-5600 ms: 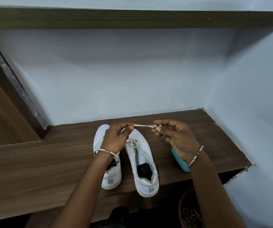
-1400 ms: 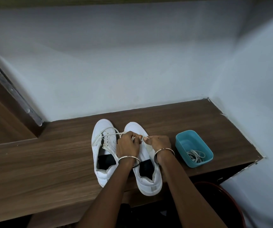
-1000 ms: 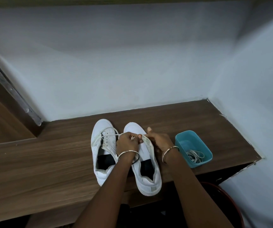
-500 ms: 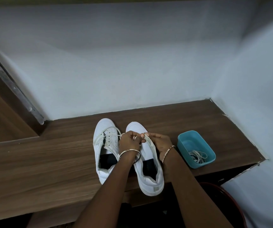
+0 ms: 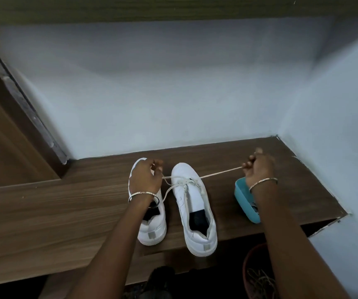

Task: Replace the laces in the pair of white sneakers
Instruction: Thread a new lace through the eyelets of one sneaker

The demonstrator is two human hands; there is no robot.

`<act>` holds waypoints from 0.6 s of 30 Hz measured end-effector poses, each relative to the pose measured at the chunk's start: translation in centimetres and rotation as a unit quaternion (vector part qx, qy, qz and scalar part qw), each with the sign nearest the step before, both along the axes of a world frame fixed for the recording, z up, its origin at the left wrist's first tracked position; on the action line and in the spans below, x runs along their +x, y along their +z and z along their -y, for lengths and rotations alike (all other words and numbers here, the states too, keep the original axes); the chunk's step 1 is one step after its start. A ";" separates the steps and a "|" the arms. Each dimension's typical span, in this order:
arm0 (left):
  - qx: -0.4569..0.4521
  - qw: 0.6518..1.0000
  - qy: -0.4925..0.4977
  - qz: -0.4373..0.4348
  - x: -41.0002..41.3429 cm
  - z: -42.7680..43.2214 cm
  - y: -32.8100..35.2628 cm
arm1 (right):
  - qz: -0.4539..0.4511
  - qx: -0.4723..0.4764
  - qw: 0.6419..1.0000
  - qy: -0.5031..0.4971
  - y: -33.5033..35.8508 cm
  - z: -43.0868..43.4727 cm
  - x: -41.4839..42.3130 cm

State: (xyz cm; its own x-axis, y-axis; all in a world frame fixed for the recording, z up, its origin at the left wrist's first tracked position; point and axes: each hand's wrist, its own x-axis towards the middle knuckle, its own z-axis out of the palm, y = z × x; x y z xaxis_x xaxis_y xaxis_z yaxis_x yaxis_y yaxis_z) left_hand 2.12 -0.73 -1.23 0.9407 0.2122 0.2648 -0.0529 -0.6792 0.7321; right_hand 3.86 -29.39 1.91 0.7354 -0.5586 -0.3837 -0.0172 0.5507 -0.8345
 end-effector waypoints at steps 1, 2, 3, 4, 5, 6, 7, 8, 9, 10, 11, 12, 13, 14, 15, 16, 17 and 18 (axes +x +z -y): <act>0.048 0.998 -0.023 -0.014 0.3 -0.3 0.0 | 0.009 -0.041 0.999 -0.009 0.5 0.8 0.0; 0.089 0.995 -0.038 -0.033 0.4 -0.4 -0.1 | 0.023 -0.094 0.995 -0.019 0.9 1.4 -0.1; 0.121 0.990 -0.047 -0.060 0.5 -0.2 0.0 | 0.040 -0.163 0.985 -0.033 1.4 1.9 -0.5; 0.149 0.983 -0.058 -0.087 0.5 0.0 0.0 | 0.053 -0.252 0.965 -0.044 1.9 2.1 -1.0; 0.172 0.977 -0.072 -0.107 0.4 0.2 -0.1 | 0.059 -0.354 0.932 -0.043 2.2 2.2 -1.4; 0.189 0.970 -0.088 -0.126 0.4 0.4 -0.2 | 0.056 -0.451 0.891 -0.015 2.2 2.0 -1.7; 0.200 0.964 -0.100 -0.142 0.2 0.6 -0.2 | 0.043 -0.526 0.848 0.041 2.1 1.6 -1.9; 0.201 0.962 -0.105 -0.152 0.1 0.7 -0.3 | 0.032 -0.581 0.805 0.114 1.7 1.1 -1.8; 0.195 0.964 -0.104 -0.149 0.0 0.9 -0.3 | 0.016 -0.628 0.755 0.190 1.1 0.7 -1.6; 0.185 0.968 -0.103 -0.137 -0.1 1.1 -0.4 | -0.008 -0.671 0.695 0.257 0.5 0.0 -1.5; 0.173 0.971 -0.104 -0.123 -0.1 1.2 -0.6 | -0.039 -0.704 0.634 0.317 -0.2 -0.9 -1.3; 0.166 0.973 -0.111 -0.114 -0.1 1.3 -0.8 | -0.070 -0.723 0.583 0.364 -0.8 -1.9 -1.4; 0.163 0.973 -0.120 -0.110 -0.1 1.4 -1.0 | -0.089 -0.731 0.548 0.397 -1.4 -3.0 -1.4; 0.172 0.970 -0.130 -0.113 -0.1 1.4 -1.1 | -0.094 -0.737 0.525 0.415 -2.0 -4.1 -1.6; 0.185 0.966 -0.137 -0.117 -0.1 1.5 -1.1 | -0.092 -0.744 0.510 0.422 -2.5 -5.2 -1.7; 0.198 0.962 -0.138 -0.125 0.0 1.5 -1.2 | -0.093 -0.747 0.504 0.423 -3.0 -5.9 -1.7; 0.201 0.962 -0.136 -0.126 0.2 1.5 -1.3 | -0.098 -0.746 0.512 0.414 -3.5 -6.4 -1.8; 0.198 0.962 -0.136 -0.127 0.3 1.5 -1.4 | -0.103 -0.738 0.532 0.402 -3.7 -6.7 -1.8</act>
State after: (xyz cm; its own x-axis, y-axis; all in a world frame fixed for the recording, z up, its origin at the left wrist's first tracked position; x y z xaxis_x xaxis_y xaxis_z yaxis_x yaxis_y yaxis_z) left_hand 2.38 -2.21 -2.65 0.9924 -0.1201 0.0280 -0.1204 -0.8938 0.4320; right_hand 2.02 -22.73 -1.80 0.9916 0.0999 -0.0827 0.0728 -0.9566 -0.2822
